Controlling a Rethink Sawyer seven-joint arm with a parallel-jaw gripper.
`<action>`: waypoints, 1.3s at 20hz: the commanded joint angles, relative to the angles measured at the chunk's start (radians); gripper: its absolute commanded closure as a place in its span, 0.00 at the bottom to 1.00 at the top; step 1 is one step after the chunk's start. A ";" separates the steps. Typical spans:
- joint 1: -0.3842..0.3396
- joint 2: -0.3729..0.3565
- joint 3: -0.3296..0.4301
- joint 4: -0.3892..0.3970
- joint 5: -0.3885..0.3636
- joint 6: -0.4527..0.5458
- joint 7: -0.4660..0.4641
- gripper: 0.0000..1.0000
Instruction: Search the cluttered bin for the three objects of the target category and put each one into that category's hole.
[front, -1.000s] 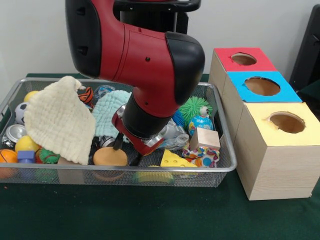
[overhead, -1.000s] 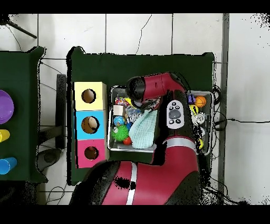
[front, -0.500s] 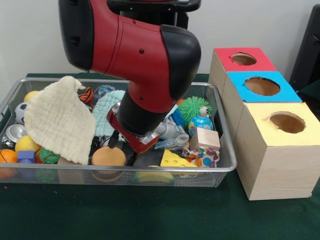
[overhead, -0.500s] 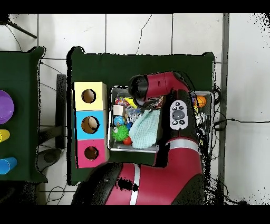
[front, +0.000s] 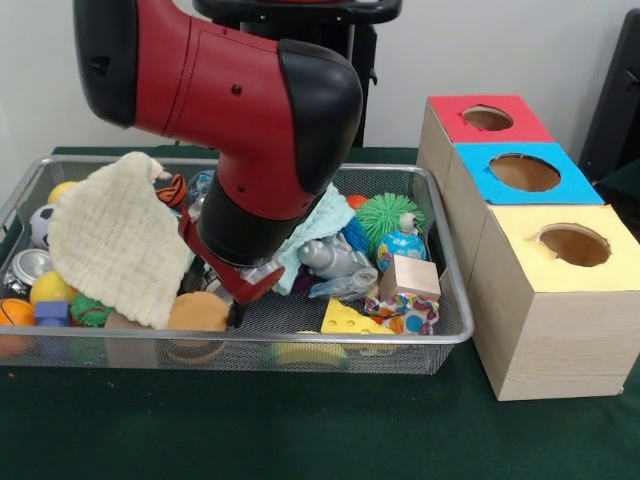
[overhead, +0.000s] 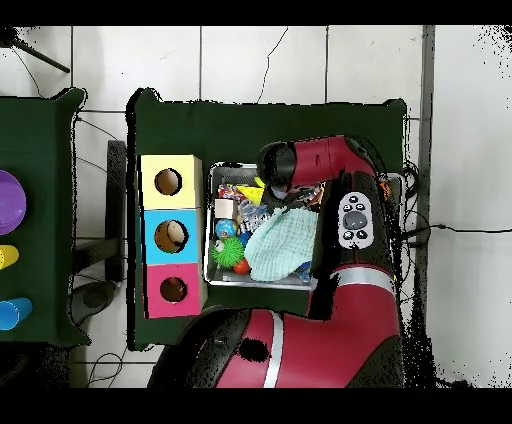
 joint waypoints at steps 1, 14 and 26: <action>-0.023 0.012 0.050 0.021 -0.094 -0.060 -0.321 0.00; -0.001 0.009 0.044 0.029 -0.094 -0.051 -0.305 1.00; -0.011 -0.179 0.069 0.204 0.054 -0.002 -0.196 1.00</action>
